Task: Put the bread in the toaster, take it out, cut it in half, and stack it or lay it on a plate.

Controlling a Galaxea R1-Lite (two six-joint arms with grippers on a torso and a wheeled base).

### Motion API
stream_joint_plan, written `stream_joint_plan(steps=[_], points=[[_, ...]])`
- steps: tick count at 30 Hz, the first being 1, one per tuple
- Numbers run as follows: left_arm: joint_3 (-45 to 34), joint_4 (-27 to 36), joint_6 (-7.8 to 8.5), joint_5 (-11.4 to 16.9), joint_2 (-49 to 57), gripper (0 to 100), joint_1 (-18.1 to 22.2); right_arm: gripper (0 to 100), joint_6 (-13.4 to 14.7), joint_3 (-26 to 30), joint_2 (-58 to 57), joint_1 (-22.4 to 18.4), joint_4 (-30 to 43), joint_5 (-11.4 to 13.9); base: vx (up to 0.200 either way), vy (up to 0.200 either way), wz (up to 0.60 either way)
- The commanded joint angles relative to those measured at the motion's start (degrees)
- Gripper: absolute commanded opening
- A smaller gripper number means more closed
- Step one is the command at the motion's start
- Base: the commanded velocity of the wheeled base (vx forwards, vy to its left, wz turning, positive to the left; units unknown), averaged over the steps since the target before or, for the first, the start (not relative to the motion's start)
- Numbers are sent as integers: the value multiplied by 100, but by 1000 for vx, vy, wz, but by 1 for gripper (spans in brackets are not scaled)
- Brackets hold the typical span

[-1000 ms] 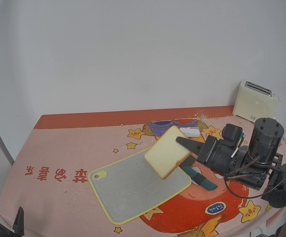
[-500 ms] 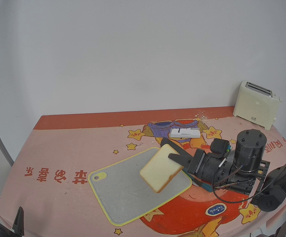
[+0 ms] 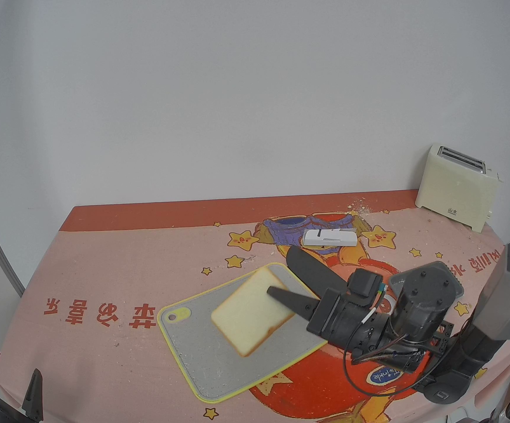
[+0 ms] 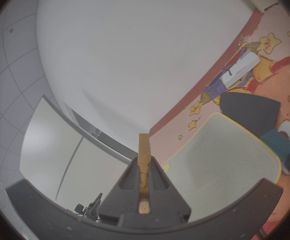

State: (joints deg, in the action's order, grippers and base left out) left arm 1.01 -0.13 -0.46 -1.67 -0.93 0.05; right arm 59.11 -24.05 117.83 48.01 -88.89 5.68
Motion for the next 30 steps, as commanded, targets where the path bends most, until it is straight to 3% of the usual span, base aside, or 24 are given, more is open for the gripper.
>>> stream_joint_plan(steps=[1,6,30], points=[[-101,-4,2,0,14,100,4,0,162,-47,310,42,-23,-14,0,0,0],[-101,-4,2,0,14,100,4,0,259,-170,363,7,-23,-14,0,0,0],[-101,-4,2,0,14,100,4,0,224,-293,688,-116,-23,-32,0,0,0]])
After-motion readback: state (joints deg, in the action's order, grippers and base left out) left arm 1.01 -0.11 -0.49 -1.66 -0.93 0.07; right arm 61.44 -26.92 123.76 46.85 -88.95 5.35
